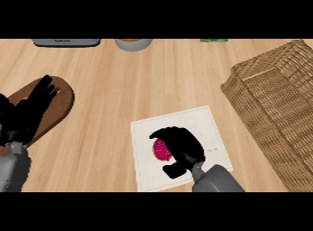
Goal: Pick the cupcake from the placemat and place it in the basket
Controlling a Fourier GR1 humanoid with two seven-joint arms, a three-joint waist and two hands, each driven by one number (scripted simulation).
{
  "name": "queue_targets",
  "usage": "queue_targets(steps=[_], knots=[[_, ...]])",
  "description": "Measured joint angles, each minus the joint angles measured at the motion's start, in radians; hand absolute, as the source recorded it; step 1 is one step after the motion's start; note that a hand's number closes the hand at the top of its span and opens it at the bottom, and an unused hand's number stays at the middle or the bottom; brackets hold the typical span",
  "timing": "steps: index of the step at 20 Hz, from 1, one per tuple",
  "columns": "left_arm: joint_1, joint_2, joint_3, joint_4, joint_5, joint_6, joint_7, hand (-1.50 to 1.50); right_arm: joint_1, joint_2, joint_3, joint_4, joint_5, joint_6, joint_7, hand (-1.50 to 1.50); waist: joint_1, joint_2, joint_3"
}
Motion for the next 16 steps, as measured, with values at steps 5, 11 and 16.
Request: queue_targets(steps=[5,11,16], knots=[[0.01,-0.012,0.006,-0.017,-0.012,0.0,0.008,0.0,-0.051,0.006,0.024,0.069,0.008,-0.027,-0.013,1.5,0.001,-0.002,0.001],[-0.003,-0.036,0.001,-0.004,-0.035,0.009,0.006,0.0,-0.081,0.006,0.057,0.108,-0.006,-0.076,0.018,1.5,0.004,-0.004,0.001],[-0.009,-0.029,0.005,-0.005,-0.028,-0.002,0.005,0.0,-0.132,0.006,-0.08,0.149,-0.057,-0.229,0.332,1.5,0.012,0.003,0.0]])
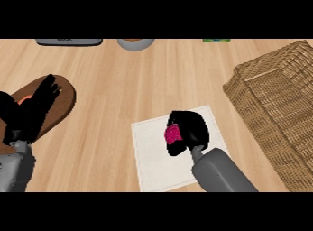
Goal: Pick the cupcake from the placemat and place it in the basket
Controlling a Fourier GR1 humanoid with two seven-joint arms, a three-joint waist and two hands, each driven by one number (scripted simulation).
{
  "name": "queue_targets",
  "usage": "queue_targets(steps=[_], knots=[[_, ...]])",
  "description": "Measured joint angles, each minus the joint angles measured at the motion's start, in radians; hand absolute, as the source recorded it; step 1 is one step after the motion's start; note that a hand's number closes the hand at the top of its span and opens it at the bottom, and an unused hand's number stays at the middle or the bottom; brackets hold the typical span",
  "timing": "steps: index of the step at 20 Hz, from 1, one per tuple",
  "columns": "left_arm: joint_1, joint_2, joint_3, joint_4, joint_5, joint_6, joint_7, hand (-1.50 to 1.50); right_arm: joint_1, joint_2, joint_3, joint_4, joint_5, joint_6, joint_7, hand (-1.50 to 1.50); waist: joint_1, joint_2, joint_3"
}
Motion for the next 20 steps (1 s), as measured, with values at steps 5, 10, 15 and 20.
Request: queue_targets(steps=[5,10,15,20], knots=[[-0.019,-0.006,-0.017,0.001,-0.002,-0.01,0.002,0.0,-0.113,0.0,-0.093,0.059,-0.018,-0.174,0.329,1.5,0.038,0.009,0.0],[-0.045,-0.008,-0.033,0.006,-0.001,-0.027,0.011,0.0,-0.252,-0.002,-0.087,0.091,-0.023,-0.399,0.49,1.5,0.076,0.013,0.001],[-0.064,-0.008,-0.034,0.025,-0.002,-0.029,0.016,0.0,-0.41,-0.005,-0.051,0.119,0.073,-0.577,0.549,1.5,0.079,0.009,-0.001],[-0.068,-0.014,-0.038,0.029,-0.013,-0.016,0.024,0.0,-0.568,-0.008,-0.052,0.207,0.196,-0.622,0.621,1.5,0.069,0.002,-0.003]])
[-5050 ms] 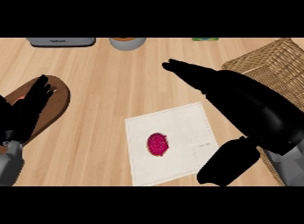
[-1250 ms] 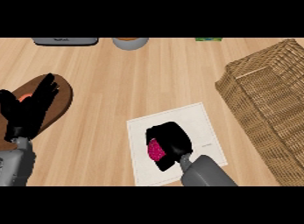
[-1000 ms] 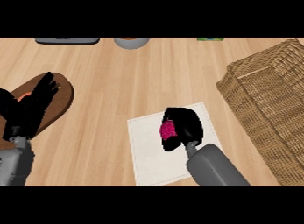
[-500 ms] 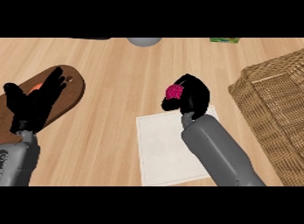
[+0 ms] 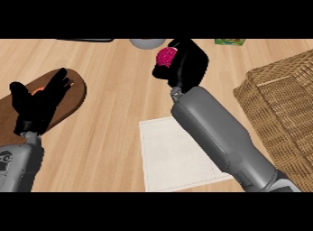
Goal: Pick the cupcake from the placemat and place it in the basket
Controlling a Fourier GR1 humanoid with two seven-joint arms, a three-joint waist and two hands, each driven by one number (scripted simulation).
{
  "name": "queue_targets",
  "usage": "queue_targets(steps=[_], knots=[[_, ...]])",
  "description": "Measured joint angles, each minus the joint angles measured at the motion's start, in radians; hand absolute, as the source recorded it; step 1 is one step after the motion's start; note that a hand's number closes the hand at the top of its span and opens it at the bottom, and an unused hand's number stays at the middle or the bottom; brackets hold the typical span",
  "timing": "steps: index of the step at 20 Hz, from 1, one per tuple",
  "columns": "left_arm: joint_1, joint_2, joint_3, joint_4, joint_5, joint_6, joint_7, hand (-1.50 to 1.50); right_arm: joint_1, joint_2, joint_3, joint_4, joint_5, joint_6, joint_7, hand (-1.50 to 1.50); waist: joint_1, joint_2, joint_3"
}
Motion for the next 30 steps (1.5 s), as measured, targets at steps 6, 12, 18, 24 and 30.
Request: queue_targets(steps=[6,12,18,24,30], knots=[[0.022,0.001,0.012,0.001,0.001,0.008,-0.006,0.0,-0.166,-0.001,-0.053,0.09,0.128,0.043,0.106,1.5,-0.023,-0.009,-0.001],[0.048,0.001,0.02,-0.013,0.0,0.016,-0.012,0.0,-0.292,-0.003,-0.152,0.19,0.238,0.075,0.157,1.5,-0.046,-0.008,0.0],[0.063,0.012,0.037,-0.017,0.008,0.01,-0.018,0.0,-0.399,-0.036,-0.265,0.271,0.339,0.096,0.171,1.5,-0.061,-0.007,0.001],[0.06,0.014,0.046,-0.025,0.007,0.02,-0.011,0.0,-0.426,-0.103,-0.351,0.338,0.421,0.132,0.18,1.5,-0.077,-0.009,0.001],[0.08,0.014,0.051,-0.041,0.011,0.02,-0.003,0.0,-0.38,-0.162,-0.409,0.336,0.488,0.162,0.178,1.5,-0.092,-0.013,0.002]])
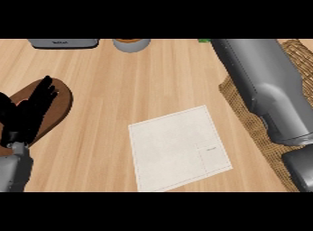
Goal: Pick the cupcake from the placemat and place it in the basket
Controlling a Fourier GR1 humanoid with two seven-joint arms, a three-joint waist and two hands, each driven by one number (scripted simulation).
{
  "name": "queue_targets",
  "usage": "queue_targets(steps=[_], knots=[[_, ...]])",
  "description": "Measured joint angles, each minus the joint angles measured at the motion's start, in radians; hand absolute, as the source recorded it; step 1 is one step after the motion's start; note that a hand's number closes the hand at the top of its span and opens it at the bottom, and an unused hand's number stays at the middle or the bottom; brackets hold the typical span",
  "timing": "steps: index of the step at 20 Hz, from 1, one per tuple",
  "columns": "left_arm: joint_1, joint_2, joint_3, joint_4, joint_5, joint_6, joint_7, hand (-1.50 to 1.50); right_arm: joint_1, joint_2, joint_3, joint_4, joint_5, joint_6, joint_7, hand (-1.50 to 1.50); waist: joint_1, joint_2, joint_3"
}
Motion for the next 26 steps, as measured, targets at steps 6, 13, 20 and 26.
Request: queue_targets(steps=[6,13,20,26], knots=[[0.016,0.018,0.023,-0.003,0.014,-0.013,-0.004,0.0,0.117,-0.037,-0.051,-0.093,0.014,0.014,-0.035,1.5,-0.015,-0.004,0.0],[0.028,0.01,0.022,-0.014,0.011,-0.009,-0.004,0.0,0.333,-0.036,-0.093,-0.3,0.02,0.014,-0.083,1.5,-0.02,-0.004,0.001],[0.035,-0.005,0.014,-0.015,-0.005,0.005,-0.018,0.0,0.529,-0.053,-0.185,-0.484,0.072,-0.008,-0.115,-1.5,-0.019,0.0,0.001],[0.014,0.0,0.017,0.012,-0.002,-0.012,-0.03,0.0,0.641,-0.018,-0.265,-0.6,0.092,-0.02,-0.139,-1.5,-0.006,0.004,0.001]])
